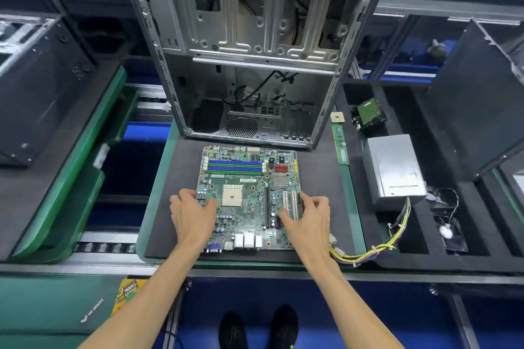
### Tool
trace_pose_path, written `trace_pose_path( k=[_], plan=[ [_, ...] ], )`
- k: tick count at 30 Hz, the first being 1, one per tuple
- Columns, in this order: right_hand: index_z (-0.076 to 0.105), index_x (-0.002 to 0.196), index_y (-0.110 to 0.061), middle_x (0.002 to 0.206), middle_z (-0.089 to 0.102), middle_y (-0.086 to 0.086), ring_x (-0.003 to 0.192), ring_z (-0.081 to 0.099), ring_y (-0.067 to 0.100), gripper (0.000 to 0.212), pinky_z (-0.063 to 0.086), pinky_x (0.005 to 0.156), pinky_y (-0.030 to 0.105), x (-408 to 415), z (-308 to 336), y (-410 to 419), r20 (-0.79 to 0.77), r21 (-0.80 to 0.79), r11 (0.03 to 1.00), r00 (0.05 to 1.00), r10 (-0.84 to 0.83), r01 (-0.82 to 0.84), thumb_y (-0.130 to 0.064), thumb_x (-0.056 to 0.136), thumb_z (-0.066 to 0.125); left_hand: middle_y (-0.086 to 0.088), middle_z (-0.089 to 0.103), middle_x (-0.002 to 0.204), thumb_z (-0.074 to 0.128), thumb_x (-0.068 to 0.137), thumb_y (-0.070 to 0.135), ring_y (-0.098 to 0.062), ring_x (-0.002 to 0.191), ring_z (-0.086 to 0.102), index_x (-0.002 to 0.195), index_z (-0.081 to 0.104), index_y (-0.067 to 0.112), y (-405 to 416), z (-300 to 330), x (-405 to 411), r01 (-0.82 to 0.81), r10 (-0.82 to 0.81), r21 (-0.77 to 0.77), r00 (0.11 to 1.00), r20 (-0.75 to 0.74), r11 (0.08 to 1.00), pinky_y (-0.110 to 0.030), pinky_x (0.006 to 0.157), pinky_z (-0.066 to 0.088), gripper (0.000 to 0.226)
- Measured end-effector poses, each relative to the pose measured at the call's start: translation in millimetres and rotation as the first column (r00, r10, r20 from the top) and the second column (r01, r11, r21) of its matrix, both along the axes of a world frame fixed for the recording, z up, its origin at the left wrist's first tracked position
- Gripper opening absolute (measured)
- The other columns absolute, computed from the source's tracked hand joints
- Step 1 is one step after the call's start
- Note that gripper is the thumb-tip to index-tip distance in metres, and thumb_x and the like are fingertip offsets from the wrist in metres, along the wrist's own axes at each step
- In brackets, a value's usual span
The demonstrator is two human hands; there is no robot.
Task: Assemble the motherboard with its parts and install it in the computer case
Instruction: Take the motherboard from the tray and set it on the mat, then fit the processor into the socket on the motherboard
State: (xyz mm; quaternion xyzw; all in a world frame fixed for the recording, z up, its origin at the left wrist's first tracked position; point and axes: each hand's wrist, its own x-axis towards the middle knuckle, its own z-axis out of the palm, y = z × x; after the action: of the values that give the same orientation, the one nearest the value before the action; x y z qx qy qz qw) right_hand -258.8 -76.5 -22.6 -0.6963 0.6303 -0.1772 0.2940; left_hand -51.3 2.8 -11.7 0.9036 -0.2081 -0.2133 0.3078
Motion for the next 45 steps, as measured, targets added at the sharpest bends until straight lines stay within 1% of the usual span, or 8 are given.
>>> trace_pose_path(
  k=[6,13,21,23,27,31,37,45],
  plan=[
    [0.052,0.14,-0.011,0.122,0.05,0.0,0.116,0.047,0.019,0.064,0.046,0.1,0.042,4.3,2.3,-2.9,-0.036,-0.006,1.0,0.999,0.002,-0.002,-0.041,0.086,0.071,-0.017,0.047,0.128,0.067,0.09,0.027,-0.033,0.118,0.042,0.131,0.047,0.005,-3.5,3.8,3.2,0.087,-0.101,0.101,0.984,0.148,0.991,-0.043,0.101,0.035,0.051],
    [0.048,0.14,-0.014,0.126,0.05,0.001,0.12,0.046,0.019,0.065,0.045,0.101,0.041,4.6,11.1,-2.3,-0.083,0.019,1.0,0.996,0.015,-0.013,-0.046,0.088,0.069,-0.014,0.047,0.131,0.061,0.093,0.035,-0.032,0.121,0.043,0.129,0.051,0.016,-10.9,12.3,15.1,0.182,-0.201,0.149,0.971,0.129,0.972,-0.045,0.105,0.033,0.042],
    [0.053,0.132,-0.021,0.117,0.049,0.0,0.112,0.048,0.02,0.046,0.046,0.096,0.042,-3.4,35.1,-8.6,-0.026,-0.075,0.997,1.0,-0.001,-0.001,-0.043,0.093,0.065,0.0,0.054,0.112,0.06,0.093,0.017,-0.018,0.108,0.05,0.114,0.058,0.022,-38.1,44.1,2.8,0.364,-0.352,-0.137,0.93,0.109,0.921,-0.037,0.096,0.039,0.022],
    [0.055,0.128,-0.023,0.114,0.049,-0.001,0.111,0.047,0.018,0.038,0.046,0.094,0.04,-4.6,42.6,-12.7,0.01,-0.103,0.995,1.0,0.005,-0.004,-0.038,0.095,0.064,0.001,0.056,0.108,0.058,0.094,0.012,-0.013,0.096,0.054,0.111,0.058,0.022,-47.9,50.7,-5.1,0.417,-0.414,-0.23,0.908,0.064,0.879,-0.032,0.086,0.047,0.019],
    [0.059,0.121,-0.026,0.111,0.047,-0.008,0.112,0.046,0.013,0.027,0.046,0.093,0.035,-7.2,53.4,-23.3,0.081,-0.14,0.99,0.996,0.045,-0.033,-0.032,0.095,0.065,0.006,0.058,0.105,0.054,0.096,0.01,-0.004,0.087,0.056,0.11,0.06,0.023,-68.9,55.2,-20.9,0.478,-0.483,-0.279,0.874,0.053,0.833,-0.019,0.07,0.043,0.02],
    [0.064,0.114,-0.023,0.111,0.051,-0.009,0.112,0.047,0.01,0.021,0.043,0.097,0.033,-1.2,55.5,-35.2,0.086,-0.188,0.967,0.978,0.191,-0.172,-0.03,0.094,0.068,0.008,0.06,0.101,0.058,0.094,0.008,-0.005,0.089,0.057,0.11,0.062,0.023,-79.8,50.9,-27.5,0.529,-0.515,-0.229,0.848,0.121,0.817,-0.025,0.076,0.048,0.022],
    [0.067,0.116,-0.017,0.116,0.056,-0.003,0.117,0.045,0.014,0.025,0.04,0.104,0.033,37.8,39.9,-38.9,0.069,-0.189,0.882,0.89,0.45,-0.431,-0.028,0.093,0.069,0.002,0.063,0.109,0.061,0.092,0.008,-0.02,0.105,0.059,0.114,0.065,0.015,-68.6,33.7,-11.6,0.409,-0.394,-0.057,0.902,0.178,0.911,-0.041,0.096,0.048,0.024],
    [0.055,0.131,-0.017,0.127,0.051,0.003,0.12,0.039,0.023,0.06,0.033,0.105,0.038,73.6,8.4,-32.1,-0.191,-0.084,0.761,0.76,0.621,-0.643,-0.052,0.085,0.07,-0.003,0.062,0.123,0.063,0.089,0.007,-0.022,0.117,0.057,0.122,0.064,0.016,-44.8,17.0,0.0,0.343,-0.342,0.009,0.933,0.115,0.939,-0.045,0.103,0.046,0.034]
  ],
)
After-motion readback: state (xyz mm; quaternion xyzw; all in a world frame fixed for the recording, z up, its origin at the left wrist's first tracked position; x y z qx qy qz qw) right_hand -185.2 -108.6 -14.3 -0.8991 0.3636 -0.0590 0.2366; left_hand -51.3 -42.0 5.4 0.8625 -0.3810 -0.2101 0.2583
